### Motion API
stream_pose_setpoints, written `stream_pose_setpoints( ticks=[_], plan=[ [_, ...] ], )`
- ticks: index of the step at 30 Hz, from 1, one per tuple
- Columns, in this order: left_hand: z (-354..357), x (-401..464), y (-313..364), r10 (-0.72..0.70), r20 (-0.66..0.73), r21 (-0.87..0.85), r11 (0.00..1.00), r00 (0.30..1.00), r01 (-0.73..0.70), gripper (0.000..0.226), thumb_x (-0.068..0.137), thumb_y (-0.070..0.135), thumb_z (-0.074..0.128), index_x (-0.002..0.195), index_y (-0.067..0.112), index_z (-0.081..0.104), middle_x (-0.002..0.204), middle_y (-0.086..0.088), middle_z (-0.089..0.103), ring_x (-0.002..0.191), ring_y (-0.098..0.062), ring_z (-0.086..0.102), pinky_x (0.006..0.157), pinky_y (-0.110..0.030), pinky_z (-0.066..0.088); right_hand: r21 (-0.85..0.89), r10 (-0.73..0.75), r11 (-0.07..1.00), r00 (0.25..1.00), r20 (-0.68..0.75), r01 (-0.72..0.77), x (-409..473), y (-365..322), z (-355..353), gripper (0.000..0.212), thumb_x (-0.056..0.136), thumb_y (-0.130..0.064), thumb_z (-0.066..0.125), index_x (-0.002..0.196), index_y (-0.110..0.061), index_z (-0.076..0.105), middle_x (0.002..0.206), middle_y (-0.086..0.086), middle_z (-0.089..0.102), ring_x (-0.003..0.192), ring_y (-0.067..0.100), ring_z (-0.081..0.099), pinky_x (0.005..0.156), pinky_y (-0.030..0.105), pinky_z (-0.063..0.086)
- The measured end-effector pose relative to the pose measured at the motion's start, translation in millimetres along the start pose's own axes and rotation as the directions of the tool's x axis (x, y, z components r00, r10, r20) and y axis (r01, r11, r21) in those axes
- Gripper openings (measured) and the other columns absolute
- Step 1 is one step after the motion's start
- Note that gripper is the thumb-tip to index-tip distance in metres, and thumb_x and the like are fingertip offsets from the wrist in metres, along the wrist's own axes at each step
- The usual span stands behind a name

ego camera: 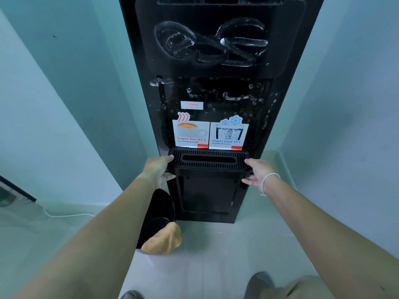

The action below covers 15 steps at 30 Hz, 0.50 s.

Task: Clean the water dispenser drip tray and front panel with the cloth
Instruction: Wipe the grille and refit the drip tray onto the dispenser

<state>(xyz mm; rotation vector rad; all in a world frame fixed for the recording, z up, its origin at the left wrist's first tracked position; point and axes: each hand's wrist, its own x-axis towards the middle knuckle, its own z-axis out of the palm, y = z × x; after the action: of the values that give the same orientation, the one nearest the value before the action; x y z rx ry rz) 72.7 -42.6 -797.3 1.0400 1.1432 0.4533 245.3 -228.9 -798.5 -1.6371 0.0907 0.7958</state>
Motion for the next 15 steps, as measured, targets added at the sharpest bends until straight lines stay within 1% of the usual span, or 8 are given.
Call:
stream_pose_setpoints(
  ticks=[2, 4, 6, 8, 9, 11, 13, 15],
  plan=[
    [-3, -2, -4, 0.008, 0.014, -0.003, 1.000, 1.000, -0.008, 0.010, 0.092, 0.019, 0.060, 0.087, 0.010, 0.057, 0.112, -0.015, 0.063, 0.083, -0.026, 0.064, 0.079, -0.037, 0.050, 0.039, -0.015, 0.999, 1.000, -0.009, 0.016, -2, 6, 1, 0.022, 0.088, -0.020, 0.059, 0.109, -0.013, 0.056, 0.128, 0.013, 0.056, 0.109, 0.037, 0.058, 0.060, 0.032, 0.053],
    [-7, -4, -11, 0.004, 0.039, 0.001, 1.000, 0.999, -0.004, 0.024, 0.091, 0.029, 0.059, 0.103, 0.008, 0.058, 0.122, -0.016, 0.060, 0.100, -0.030, 0.062, 0.083, -0.036, 0.050, 0.108, -0.029, 0.994, 0.999, -0.029, 0.032, -5, 15, 1, 0.026, 0.086, -0.030, 0.062, 0.105, -0.013, 0.056, 0.125, 0.014, 0.058, 0.106, 0.035, 0.059, 0.056, 0.031, 0.053],
    [-13, -5, -20, -0.008, 0.055, 0.007, 1.000, 0.998, 0.008, 0.051, 0.090, 0.040, 0.058, 0.126, 0.005, 0.052, 0.127, -0.019, 0.055, 0.107, -0.031, 0.059, 0.084, -0.034, 0.051, 0.181, -0.035, 0.983, 0.998, -0.048, 0.043, -7, 26, 1, 0.043, 0.087, -0.044, 0.056, 0.112, -0.010, 0.055, 0.124, 0.015, 0.057, 0.103, 0.033, 0.058, 0.060, 0.033, 0.054],
    [-22, -6, -30, -0.018, 0.052, -0.006, 1.000, 0.998, 0.019, 0.063, 0.090, 0.046, 0.056, 0.136, 0.005, 0.045, 0.129, -0.019, 0.053, 0.102, -0.028, 0.060, 0.082, -0.032, 0.051, 0.208, -0.006, 0.978, 0.999, -0.047, 0.016, -8, 40, 0, 0.057, 0.091, -0.052, 0.043, 0.127, -0.008, 0.050, 0.130, 0.017, 0.053, 0.112, 0.034, 0.055, 0.071, 0.037, 0.053],
    [-30, -7, -37, -0.028, 0.048, -0.014, 1.000, 0.998, 0.028, 0.064, 0.090, 0.046, 0.055, 0.137, 0.005, 0.043, 0.128, -0.019, 0.054, 0.099, -0.026, 0.060, 0.083, -0.033, 0.050, 0.199, 0.016, 0.980, 0.999, -0.043, -0.007, -9, 49, 1, 0.060, 0.093, -0.052, 0.038, 0.131, -0.006, 0.046, 0.133, 0.018, 0.051, 0.117, 0.035, 0.052, 0.077, 0.039, 0.051],
    [-43, -9, -49, -0.053, 0.043, -0.002, 0.999, 0.998, 0.053, 0.062, 0.091, 0.043, 0.055, 0.138, 0.004, 0.041, 0.125, -0.018, 0.054, 0.097, -0.025, 0.059, 0.086, -0.034, 0.050, 0.148, 0.049, 0.988, 0.998, -0.040, -0.043, -11, 69, 3, 0.059, 0.096, -0.048, 0.034, 0.133, -0.004, 0.044, 0.136, 0.018, 0.049, 0.121, 0.035, 0.049, 0.081, 0.040, 0.048],
    [-57, -10, -63, -0.074, 0.017, 0.051, 0.996, 0.997, 0.073, 0.060, 0.092, 0.039, 0.056, 0.138, 0.004, 0.040, 0.129, -0.020, 0.053, 0.103, -0.029, 0.057, 0.089, -0.036, 0.049, 0.053, 0.068, 0.996, 0.997, -0.031, -0.067, -14, 89, 11, 0.053, 0.096, -0.043, 0.037, 0.131, -0.004, 0.047, 0.134, 0.017, 0.051, 0.115, 0.034, 0.052, 0.079, 0.040, 0.048],
    [-69, -12, -75, -0.083, -0.017, 0.115, 0.990, 0.996, 0.085, 0.053, 0.093, 0.033, 0.057, 0.134, 0.002, 0.045, 0.128, -0.020, 0.053, 0.110, -0.033, 0.056, 0.088, -0.036, 0.049, -0.043, 0.089, 0.995, 0.996, -0.012, -0.090, -18, 109, 22, 0.046, 0.095, -0.038, 0.043, 0.125, -0.004, 0.051, 0.128, 0.016, 0.055, 0.103, 0.031, 0.055, 0.076, 0.040, 0.049]
  ],
)
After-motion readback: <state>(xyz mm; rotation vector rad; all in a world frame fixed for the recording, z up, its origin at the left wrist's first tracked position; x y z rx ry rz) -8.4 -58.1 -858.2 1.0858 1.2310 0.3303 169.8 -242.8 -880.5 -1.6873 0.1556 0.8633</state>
